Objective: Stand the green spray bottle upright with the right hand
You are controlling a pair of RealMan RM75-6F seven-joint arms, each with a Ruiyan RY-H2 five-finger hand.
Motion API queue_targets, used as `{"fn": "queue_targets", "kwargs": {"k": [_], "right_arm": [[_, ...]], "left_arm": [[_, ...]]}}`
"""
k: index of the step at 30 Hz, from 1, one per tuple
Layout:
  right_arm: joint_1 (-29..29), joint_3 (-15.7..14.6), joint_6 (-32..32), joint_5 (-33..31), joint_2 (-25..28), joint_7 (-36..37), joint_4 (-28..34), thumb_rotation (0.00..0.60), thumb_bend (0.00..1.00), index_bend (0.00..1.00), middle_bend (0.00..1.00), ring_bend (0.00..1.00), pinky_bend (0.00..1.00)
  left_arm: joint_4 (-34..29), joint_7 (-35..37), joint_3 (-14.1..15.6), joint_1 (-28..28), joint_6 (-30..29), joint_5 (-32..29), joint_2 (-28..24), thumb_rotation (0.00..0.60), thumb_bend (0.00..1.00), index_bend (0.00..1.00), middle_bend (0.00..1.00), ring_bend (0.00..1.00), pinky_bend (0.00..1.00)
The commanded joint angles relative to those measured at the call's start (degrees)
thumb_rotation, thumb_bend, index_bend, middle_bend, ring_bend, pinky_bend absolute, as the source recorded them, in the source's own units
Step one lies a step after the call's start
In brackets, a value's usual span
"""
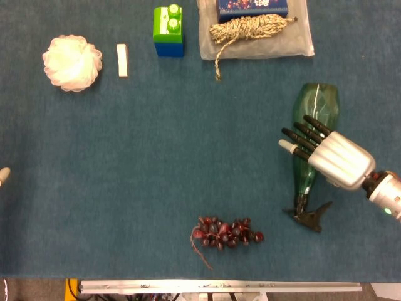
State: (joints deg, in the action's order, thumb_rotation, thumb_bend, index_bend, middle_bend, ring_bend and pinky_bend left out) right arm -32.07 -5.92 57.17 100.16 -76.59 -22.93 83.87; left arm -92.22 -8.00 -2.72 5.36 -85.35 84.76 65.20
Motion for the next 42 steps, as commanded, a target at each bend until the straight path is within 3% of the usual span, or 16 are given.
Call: {"fn": "queue_targets", "kwargs": {"k": [1,15,35,39,42], "right_arm": [[-1.4,1.1,-2.1,-1.4,1.0,-2.0,1.4,0.600,0.00,0.08,0.00,0.00,0.00],[-6.5,0.6,-8.2,1.0,4.0,-4.9,3.1,0.600,0.00,0.14,0.06,0.00,0.00],[-8.5,-0.9,-7.9,4.2,1.8,-3.1,-1.9,0.600,0.00,0.21,0.12,0.00,0.00],[-8.7,-1.0,-7.6,4.4,1.0,-2.5,-2.8,0.600,0.00,0.26,0.15,0.00,0.04],[-8.7,-0.9,-7.0,4.5,0.3,-2.2,-3.7,0.600,0.00,0.36,0.24,0.03,0.09]], "left_arm": [[0.0,0.0,0.0,0.0,0.0,0.0,0.0,0.600,0.00,0.00,0.00,0.00,0.00],[0.0,0.0,0.0,0.0,0.0,0.0,0.0,0.600,0.00,0.00,0.00,0.00,0.00],[0.0,0.0,0.0,0.0,0.0,0.0,0.0,0.600,0.00,0.00,0.00,0.00,0.00],[0.0,-0.1,0.0,0.0,0.0,0.0,0.0,0.600,0.00,0.00,0.00,0.00,0.00],[0.0,0.0,0.0,0.0,0.0,0.0,0.0,0.600,0.00,0.00,0.00,0.00,0.00]]}}
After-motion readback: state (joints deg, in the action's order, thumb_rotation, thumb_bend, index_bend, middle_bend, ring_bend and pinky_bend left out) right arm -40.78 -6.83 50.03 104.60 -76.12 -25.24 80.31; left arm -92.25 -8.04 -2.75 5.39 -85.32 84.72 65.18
